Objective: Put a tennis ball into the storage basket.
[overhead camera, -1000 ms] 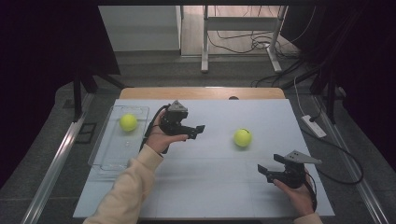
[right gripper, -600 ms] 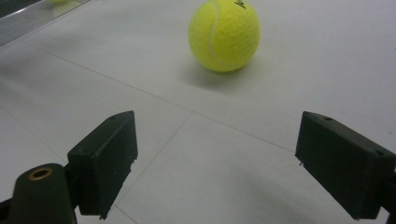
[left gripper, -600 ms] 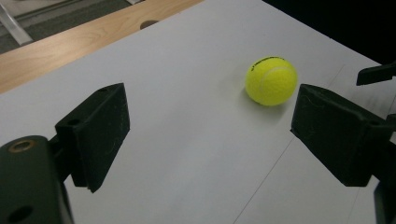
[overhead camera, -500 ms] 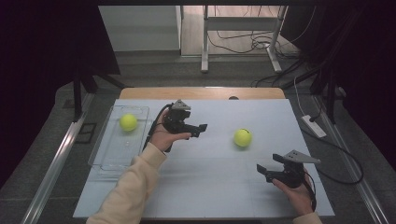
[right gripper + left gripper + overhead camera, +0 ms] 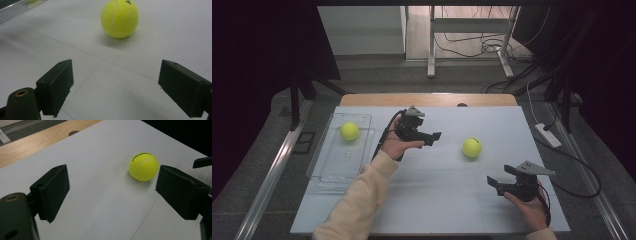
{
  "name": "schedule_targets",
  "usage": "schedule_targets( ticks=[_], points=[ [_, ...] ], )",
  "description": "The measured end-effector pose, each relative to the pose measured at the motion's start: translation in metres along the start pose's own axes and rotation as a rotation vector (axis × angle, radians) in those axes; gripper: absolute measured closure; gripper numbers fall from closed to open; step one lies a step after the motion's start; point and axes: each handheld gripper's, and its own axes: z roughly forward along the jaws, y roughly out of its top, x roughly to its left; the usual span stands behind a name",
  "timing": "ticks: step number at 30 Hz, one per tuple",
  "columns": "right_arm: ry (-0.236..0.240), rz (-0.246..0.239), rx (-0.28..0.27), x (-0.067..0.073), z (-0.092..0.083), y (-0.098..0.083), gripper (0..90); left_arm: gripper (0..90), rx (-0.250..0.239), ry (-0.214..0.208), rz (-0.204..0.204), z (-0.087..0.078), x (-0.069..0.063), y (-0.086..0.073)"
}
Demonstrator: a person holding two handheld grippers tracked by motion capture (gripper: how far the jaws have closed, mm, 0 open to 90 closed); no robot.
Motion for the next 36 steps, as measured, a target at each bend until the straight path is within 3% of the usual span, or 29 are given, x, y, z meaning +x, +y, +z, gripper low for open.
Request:
schedule_targets(
  ticks=[25, 36],
  points=[
    [-0.002, -0.006, -0.003, 0.000, 0.000, 0.000, 12.7, 13.0, 0.029, -0.013, 0.008, 0.033, -0.007, 0.011],
    [-0.004, -0.008, 0.000, 0.000, 0.000, 0.000, 12.7, 12.9, 0.038, -0.038, 0.007, 0.051, -0.013, 0.015]
  ],
)
